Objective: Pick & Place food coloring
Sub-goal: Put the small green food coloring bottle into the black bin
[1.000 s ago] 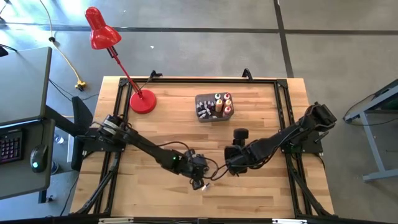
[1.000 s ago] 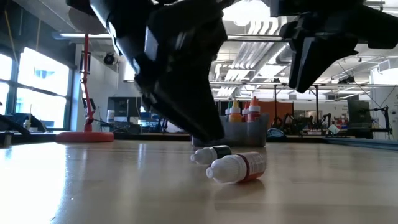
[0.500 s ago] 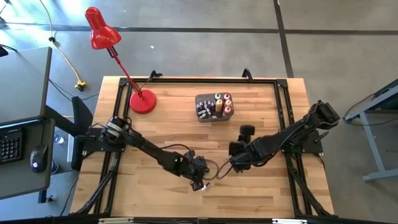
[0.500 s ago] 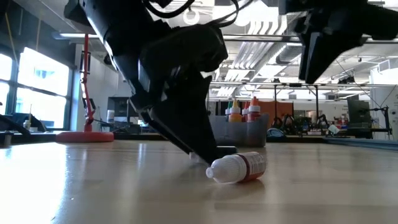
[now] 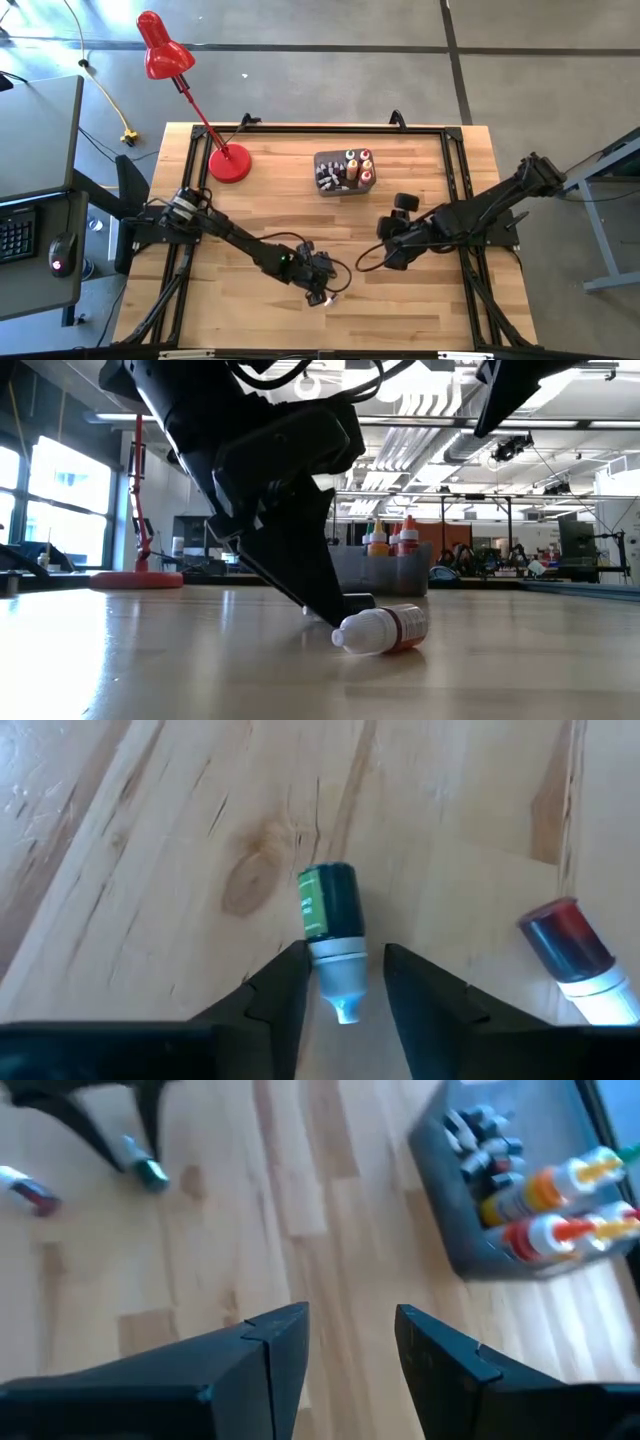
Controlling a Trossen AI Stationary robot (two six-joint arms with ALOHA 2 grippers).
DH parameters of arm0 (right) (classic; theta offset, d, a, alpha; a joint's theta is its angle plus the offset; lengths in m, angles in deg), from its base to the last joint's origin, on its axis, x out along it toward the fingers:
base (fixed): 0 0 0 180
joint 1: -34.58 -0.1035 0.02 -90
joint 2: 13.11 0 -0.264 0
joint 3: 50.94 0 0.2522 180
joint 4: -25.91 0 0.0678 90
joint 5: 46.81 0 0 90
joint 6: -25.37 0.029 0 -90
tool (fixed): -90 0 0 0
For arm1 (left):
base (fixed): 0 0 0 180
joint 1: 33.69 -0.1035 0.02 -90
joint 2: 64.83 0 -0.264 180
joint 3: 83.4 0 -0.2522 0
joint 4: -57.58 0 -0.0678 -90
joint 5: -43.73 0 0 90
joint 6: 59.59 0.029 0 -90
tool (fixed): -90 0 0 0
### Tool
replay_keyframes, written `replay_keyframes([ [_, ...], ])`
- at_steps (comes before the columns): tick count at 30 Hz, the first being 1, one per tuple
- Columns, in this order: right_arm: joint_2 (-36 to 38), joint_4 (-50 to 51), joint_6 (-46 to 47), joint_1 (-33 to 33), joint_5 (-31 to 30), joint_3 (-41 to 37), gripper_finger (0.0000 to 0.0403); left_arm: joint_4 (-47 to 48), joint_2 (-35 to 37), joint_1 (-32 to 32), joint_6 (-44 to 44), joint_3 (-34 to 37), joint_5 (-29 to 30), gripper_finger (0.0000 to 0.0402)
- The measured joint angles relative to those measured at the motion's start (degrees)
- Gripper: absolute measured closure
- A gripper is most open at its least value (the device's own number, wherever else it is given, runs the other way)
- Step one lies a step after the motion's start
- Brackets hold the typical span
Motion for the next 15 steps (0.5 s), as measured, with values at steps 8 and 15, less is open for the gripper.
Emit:
replay_keyframes([
  [8,0.0,-2.6,-3.8,0.0,0.6,0.0,0.0258,0.2,0.1,-1.8,1.1,0.0,-0.3,0.0362],
  [15,0.0,-2.6,-3.8,0.0,0.6,0.0,0.0258,6.0,2.6,-5.8,5.9,-1.9,8.3,0.0362],
])
